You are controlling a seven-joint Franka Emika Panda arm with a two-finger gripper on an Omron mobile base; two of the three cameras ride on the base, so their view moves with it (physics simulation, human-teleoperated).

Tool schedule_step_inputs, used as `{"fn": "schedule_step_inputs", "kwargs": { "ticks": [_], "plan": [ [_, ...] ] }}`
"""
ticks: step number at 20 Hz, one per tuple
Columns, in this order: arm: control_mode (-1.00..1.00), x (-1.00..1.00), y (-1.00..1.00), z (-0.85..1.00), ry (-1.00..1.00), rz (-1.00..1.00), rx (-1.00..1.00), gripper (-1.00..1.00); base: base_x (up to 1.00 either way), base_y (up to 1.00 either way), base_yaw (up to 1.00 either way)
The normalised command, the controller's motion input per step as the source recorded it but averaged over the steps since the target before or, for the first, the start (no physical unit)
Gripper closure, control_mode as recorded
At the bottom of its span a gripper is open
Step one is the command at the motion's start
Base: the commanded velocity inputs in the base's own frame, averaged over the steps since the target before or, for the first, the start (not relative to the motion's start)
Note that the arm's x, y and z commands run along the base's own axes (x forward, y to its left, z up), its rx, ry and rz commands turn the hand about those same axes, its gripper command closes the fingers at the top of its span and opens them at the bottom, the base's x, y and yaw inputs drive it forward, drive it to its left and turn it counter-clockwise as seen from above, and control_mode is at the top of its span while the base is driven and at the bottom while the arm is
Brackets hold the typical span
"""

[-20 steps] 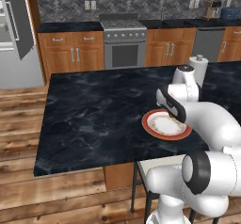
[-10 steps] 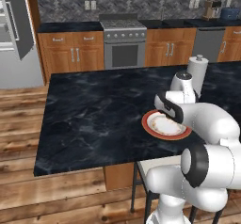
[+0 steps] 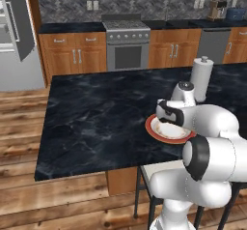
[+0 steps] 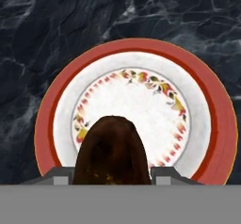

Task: Take the cheese, fish, and sweet potato from the fridge and place them on the plate on the dining counter to create an appetizer plate.

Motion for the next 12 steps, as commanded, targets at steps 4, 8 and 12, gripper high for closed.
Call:
{"fn": "schedule_step_inputs", "kwargs": {
  "ticks": [4,8,12],
  "plan": [
    [-1.0,0.29,0.0,-0.15,0.0,-0.01,0.0,1.0,0.0,0.0,0.0],
    [-1.0,0.27,0.0,-0.14,0.0,0.0,0.0,1.0,0.0,0.0,0.0],
    [-1.0,0.24,0.0,-0.09,0.0,0.0,0.0,1.0,0.0,0.0,0.0]
  ]
}}
